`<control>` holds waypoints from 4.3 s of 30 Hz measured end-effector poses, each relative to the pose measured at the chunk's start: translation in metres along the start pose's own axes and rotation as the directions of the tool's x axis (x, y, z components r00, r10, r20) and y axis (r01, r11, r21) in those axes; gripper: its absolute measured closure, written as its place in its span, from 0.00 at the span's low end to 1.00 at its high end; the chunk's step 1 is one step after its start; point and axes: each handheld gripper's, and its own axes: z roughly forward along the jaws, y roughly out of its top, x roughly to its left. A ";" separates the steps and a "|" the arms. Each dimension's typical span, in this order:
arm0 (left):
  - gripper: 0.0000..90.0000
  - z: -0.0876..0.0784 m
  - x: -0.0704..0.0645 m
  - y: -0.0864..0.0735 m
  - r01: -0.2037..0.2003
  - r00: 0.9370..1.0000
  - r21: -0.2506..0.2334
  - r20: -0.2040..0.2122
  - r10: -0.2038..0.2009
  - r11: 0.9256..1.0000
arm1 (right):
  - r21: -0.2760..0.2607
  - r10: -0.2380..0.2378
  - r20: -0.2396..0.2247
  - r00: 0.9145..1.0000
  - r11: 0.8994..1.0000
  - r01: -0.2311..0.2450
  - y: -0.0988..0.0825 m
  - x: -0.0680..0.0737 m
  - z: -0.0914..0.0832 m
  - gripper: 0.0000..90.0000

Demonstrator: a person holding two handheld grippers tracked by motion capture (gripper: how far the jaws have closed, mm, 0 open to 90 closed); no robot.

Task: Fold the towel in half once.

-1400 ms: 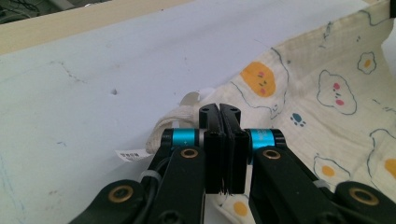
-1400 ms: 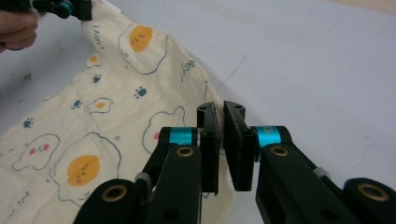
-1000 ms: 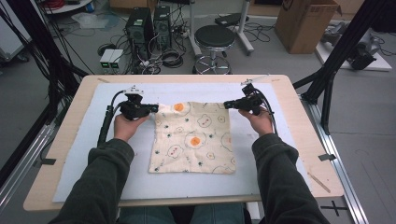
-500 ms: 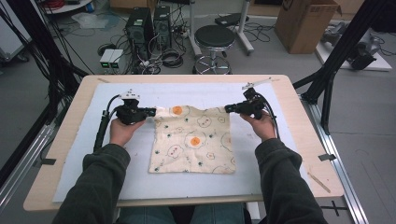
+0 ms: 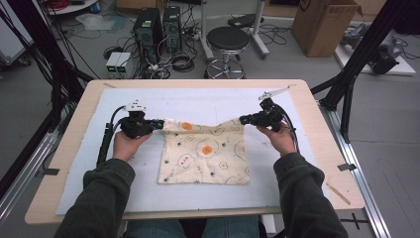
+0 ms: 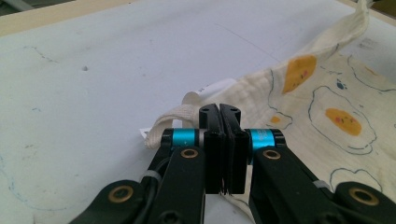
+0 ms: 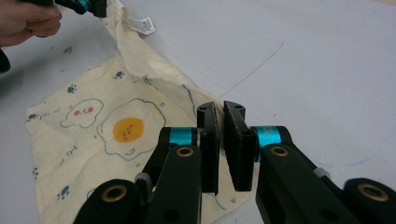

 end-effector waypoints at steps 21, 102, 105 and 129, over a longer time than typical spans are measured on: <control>0.98 -0.012 -0.023 -0.019 -0.060 0.997 0.016 0.046 0.059 0.998 | 0.021 -0.046 -0.021 0.999 0.999 0.047 -0.021 0.022 -0.005 0.94; 0.97 -0.060 -0.083 -0.082 -0.225 0.960 0.056 0.185 0.211 0.973 | 0.100 -0.150 -0.036 0.988 0.983 0.153 -0.093 0.097 -0.029 0.94; 0.97 -0.060 -0.084 -0.084 -0.230 0.959 0.062 0.185 0.215 0.971 | 0.110 -0.150 -0.038 0.988 0.982 0.153 -0.097 0.097 -0.029 0.94; 0.76 -0.067 -0.085 -0.087 -0.213 0.963 0.067 0.182 0.198 0.975 | 0.138 -0.133 -0.096 0.986 0.980 0.146 -0.107 0.097 -0.025 0.71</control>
